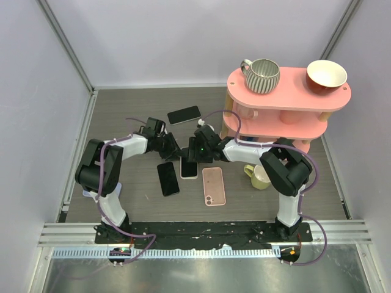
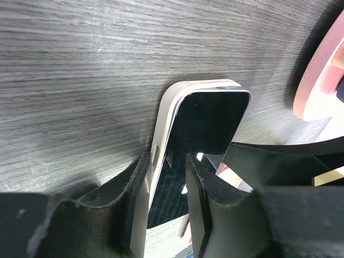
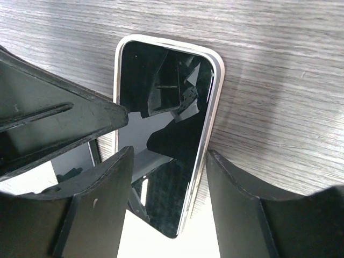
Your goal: Put the phone into the phone case
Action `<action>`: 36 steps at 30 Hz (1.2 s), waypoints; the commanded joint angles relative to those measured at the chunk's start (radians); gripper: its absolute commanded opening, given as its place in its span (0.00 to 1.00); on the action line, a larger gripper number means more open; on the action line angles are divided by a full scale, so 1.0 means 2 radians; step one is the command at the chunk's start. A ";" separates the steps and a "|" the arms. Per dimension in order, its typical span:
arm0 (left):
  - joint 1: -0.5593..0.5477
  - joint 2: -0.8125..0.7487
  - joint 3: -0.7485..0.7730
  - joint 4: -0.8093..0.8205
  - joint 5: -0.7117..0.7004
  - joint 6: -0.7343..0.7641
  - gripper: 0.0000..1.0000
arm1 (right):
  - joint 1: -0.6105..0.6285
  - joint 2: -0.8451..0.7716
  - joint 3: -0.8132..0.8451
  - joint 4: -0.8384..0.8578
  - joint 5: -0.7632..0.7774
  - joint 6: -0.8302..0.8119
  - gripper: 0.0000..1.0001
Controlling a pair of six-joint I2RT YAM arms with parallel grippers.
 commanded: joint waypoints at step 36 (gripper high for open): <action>0.002 -0.012 -0.054 0.078 0.096 -0.076 0.20 | -0.043 -0.052 -0.113 0.347 -0.151 0.172 0.61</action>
